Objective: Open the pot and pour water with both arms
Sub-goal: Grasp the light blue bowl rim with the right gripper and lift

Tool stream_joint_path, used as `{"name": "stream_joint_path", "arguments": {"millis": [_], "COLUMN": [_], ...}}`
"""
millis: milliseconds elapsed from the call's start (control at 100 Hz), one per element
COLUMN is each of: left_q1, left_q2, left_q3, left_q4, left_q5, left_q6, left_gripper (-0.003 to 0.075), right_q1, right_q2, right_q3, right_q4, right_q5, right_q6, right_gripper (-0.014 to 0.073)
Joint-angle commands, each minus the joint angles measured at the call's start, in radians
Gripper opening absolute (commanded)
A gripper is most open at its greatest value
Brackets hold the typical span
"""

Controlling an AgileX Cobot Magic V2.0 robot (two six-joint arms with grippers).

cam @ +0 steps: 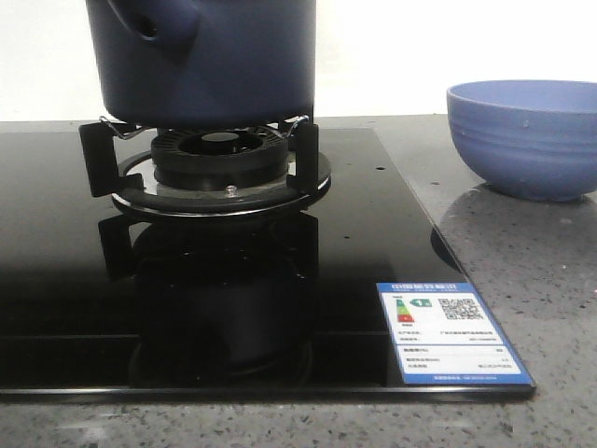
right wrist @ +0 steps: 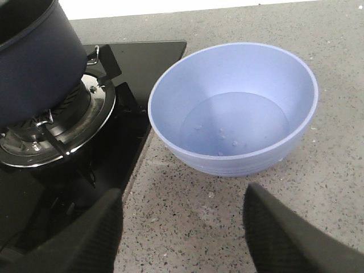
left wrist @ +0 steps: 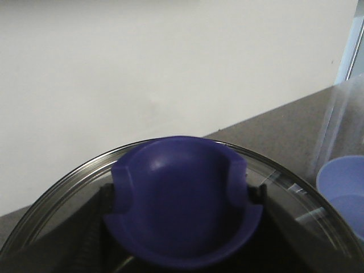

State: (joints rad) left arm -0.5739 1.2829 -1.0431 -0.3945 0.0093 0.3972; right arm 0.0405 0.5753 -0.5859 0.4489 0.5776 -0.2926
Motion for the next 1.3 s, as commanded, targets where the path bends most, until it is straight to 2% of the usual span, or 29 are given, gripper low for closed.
{"name": "stream_joint_path", "arguments": {"millis": [0,140,390,690,850,990,1170,1289], "left_q1": [0.007,0.060,0.263,0.444,0.470,0.470,0.470,0.470], "left_q2": [-0.081,-0.134,-0.209,-0.262,-0.262,-0.262,-0.262,-0.262], "left_q3": [-0.033,-0.033,-0.033,-0.033,-0.033,-0.033,-0.033,-0.033], "left_q4": [0.002,0.002,0.002,0.002,0.000,-0.007,-0.024,-0.033], "left_q5": [-0.099,-0.066,0.046,0.081,0.089,0.089,0.089,0.089], "left_q6": [-0.002,-0.002,-0.002,-0.002,-0.002,-0.002,-0.002,-0.002], "left_gripper": [0.0316,0.0316,0.0316,0.0316,0.0316,0.0317,0.0387,0.0389], "right_q1": [0.004,0.004,0.002,-0.113,-0.173,-0.200,-0.204,-0.204], "right_q2": [0.031,0.106,0.324,0.618,0.742,0.823,0.899,0.920], "right_q3": [-0.041,-0.090,-0.288,-0.558,-0.659,-0.675,-0.675,-0.675], "right_q4": [0.005,-0.004,-0.058,-0.090,-0.124,-0.127,-0.127,-0.127], "right_q5": [-0.064,-0.059,0.001,0.146,0.238,0.280,0.297,0.297], "right_q6": [-0.011,-0.011,-0.011,0.010,0.010,0.012,0.012,0.012], "right_gripper": [0.0416,0.0416,0.0416,0.0416,0.0416,0.0416,0.0416,0.0386]}}
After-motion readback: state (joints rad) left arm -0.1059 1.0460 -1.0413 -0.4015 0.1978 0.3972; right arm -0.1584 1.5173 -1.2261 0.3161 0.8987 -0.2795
